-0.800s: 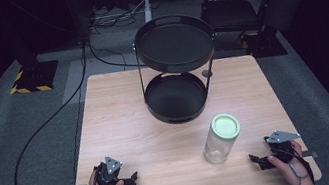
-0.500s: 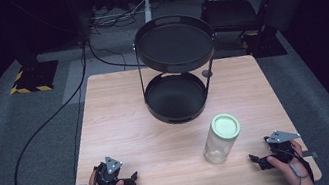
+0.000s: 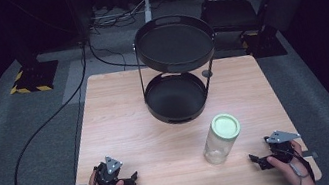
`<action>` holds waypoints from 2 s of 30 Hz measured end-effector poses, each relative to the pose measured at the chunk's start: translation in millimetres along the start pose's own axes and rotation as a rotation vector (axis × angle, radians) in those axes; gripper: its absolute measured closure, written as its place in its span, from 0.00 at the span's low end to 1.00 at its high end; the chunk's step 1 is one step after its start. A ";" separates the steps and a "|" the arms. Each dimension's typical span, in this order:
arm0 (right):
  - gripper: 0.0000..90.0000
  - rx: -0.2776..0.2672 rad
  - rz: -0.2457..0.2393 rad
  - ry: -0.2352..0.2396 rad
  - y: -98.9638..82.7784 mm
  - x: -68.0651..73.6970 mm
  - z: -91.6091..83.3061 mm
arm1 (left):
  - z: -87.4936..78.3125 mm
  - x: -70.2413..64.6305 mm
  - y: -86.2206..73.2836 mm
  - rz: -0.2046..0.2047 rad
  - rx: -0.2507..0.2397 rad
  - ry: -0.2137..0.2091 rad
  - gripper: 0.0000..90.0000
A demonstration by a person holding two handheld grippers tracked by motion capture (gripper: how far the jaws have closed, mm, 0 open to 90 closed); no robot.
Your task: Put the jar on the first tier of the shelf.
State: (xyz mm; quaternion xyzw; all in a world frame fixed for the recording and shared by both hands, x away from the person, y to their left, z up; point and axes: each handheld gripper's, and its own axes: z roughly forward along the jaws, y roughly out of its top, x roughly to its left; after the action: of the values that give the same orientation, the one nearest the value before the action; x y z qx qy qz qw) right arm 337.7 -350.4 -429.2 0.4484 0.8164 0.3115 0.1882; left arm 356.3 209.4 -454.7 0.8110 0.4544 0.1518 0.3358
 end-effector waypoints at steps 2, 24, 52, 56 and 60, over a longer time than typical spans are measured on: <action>0.00 0.000 0.000 0.000 0.0 0.0 0.0 | 0.0 0.0 0.0 0.001 0.000 0.000 0.00; 0.04 -0.007 0.002 0.006 1.5 2.7 -1.6 | 0.0 0.1 0.1 0.001 0.000 0.000 0.00; 0.03 -0.106 -0.082 0.051 38.3 29.4 -37.6 | 0.0 0.1 0.1 0.001 0.000 0.000 0.00; 0.03 -0.119 -0.091 0.073 44.3 35.8 -40.5 | 0.0 0.1 0.1 0.001 0.000 0.000 0.00; 0.03 -0.129 -0.095 0.086 48.2 39.6 -41.6 | 0.0 0.0 0.1 0.000 0.001 0.000 0.00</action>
State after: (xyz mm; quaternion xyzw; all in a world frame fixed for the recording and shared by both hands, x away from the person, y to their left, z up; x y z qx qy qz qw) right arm 322.1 -311.4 -367.1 0.3822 0.8224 0.3732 0.1959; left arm 356.4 209.4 -454.7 0.8111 0.4543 0.1518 0.3355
